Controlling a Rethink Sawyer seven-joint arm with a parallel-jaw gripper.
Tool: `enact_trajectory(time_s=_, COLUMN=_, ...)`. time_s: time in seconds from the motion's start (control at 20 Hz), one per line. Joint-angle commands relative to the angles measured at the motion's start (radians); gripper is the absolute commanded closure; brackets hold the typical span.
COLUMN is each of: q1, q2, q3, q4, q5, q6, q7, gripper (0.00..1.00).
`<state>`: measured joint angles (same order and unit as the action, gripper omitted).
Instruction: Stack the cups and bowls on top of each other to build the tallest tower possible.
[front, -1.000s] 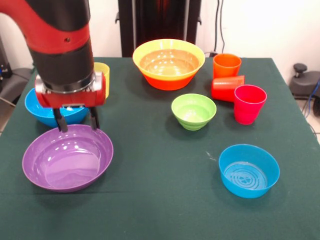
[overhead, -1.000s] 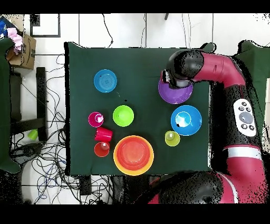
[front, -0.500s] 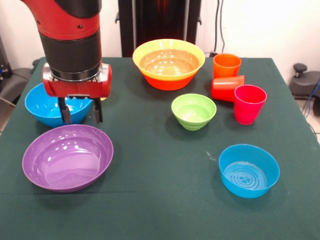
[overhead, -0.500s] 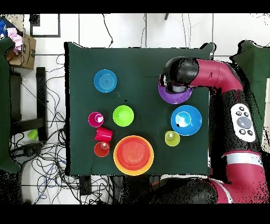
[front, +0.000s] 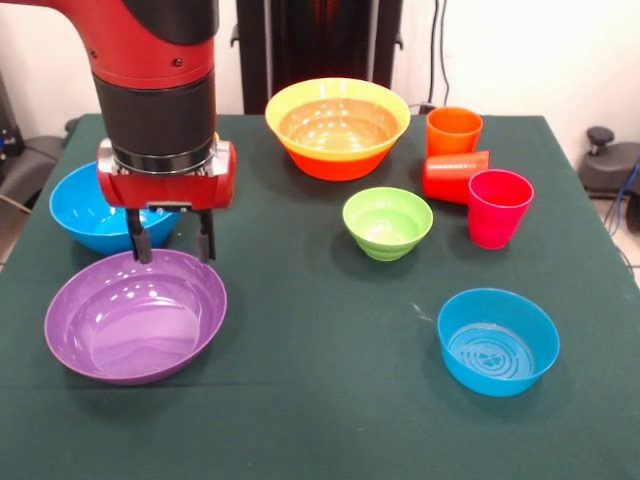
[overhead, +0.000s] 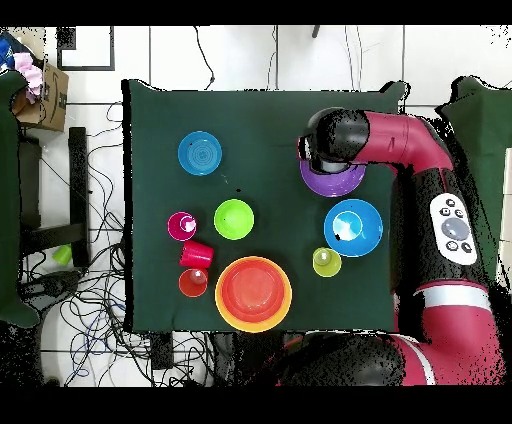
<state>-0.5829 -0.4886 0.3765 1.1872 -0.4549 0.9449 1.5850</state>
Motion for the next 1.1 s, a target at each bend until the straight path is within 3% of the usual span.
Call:
enact_trajectory(time_s=0.05, q1=0.039, q2=0.092, q3=-0.003, q4=0.017, q5=0.008, q6=-0.083, q7=0.098, gripper=0.00)
enact_trajectory(time_s=0.35, q1=0.044, q2=0.088, q3=-0.003, q4=0.038, q5=0.028, q6=-0.096, q7=0.106, gripper=0.00)
enact_trajectory(time_s=1.1, q1=0.050, q2=0.134, q3=-0.018, q4=-0.011, q5=0.029, q6=-0.136, q7=0.086, gripper=0.00)
